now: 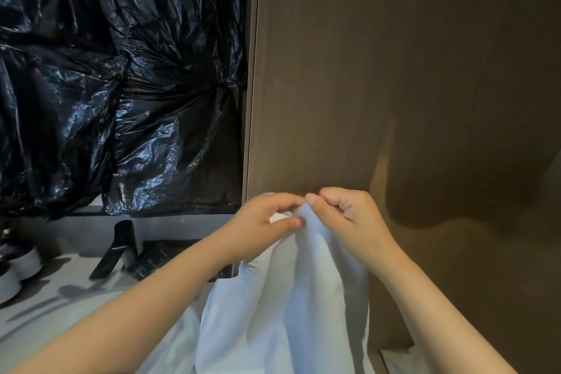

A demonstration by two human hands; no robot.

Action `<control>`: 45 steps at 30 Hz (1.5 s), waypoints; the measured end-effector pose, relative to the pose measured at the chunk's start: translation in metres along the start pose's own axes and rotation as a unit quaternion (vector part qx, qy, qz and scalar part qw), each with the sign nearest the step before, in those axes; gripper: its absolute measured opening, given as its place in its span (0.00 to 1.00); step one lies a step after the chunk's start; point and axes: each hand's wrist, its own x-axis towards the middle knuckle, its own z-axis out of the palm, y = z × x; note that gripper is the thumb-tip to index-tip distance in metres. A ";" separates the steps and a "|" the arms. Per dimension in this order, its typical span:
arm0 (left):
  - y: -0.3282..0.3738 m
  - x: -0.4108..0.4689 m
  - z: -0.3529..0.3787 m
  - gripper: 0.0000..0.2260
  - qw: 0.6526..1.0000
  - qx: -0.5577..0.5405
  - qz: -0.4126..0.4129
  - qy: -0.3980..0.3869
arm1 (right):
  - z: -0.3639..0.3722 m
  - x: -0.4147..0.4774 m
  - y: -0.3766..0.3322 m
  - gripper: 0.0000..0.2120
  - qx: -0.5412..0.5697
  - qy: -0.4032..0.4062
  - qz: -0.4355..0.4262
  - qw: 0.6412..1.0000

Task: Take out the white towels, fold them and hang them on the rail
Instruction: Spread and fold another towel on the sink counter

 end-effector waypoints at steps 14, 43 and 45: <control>-0.015 -0.001 -0.048 0.05 0.980 0.000 -0.099 0.175 | -0.053 -0.034 0.045 0.24 -0.122 -0.032 0.101 0.987; -0.055 0.008 -0.048 0.11 0.949 0.140 -0.164 0.231 | -0.072 -0.043 0.103 0.03 -0.217 0.049 0.250 0.942; -0.054 0.010 -0.048 0.11 0.949 0.138 -0.165 0.232 | -0.076 -0.040 0.101 0.07 -0.155 0.079 0.254 0.951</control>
